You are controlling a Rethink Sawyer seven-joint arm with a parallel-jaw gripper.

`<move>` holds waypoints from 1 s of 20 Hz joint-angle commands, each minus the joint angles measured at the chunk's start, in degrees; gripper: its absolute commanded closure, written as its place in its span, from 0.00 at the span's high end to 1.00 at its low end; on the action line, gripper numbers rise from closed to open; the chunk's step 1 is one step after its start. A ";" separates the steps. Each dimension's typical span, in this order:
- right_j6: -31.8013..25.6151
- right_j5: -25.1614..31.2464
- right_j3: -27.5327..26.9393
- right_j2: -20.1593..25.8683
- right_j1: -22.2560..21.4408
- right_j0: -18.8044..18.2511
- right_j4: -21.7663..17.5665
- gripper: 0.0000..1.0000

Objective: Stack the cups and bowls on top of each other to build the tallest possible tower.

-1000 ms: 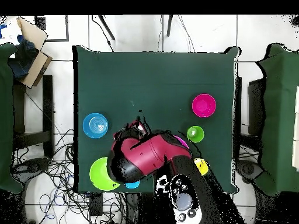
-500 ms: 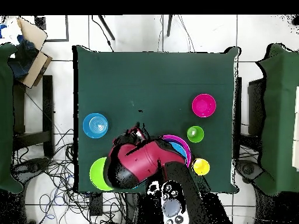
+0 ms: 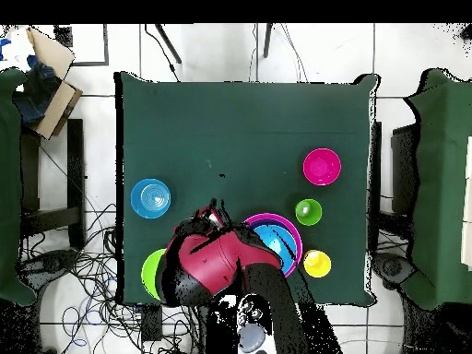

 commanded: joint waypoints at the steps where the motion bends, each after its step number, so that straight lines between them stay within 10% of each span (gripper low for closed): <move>1: 7.93 -2.96 2.31 -1.50 2.87 0.90 0.27 1.00; 12: 7.99 -6.22 -1.65 -3.92 8.54 3.70 0.12 1.00; 20: 10.02 -4.30 3.09 -7.04 3.77 7.07 3.25 1.00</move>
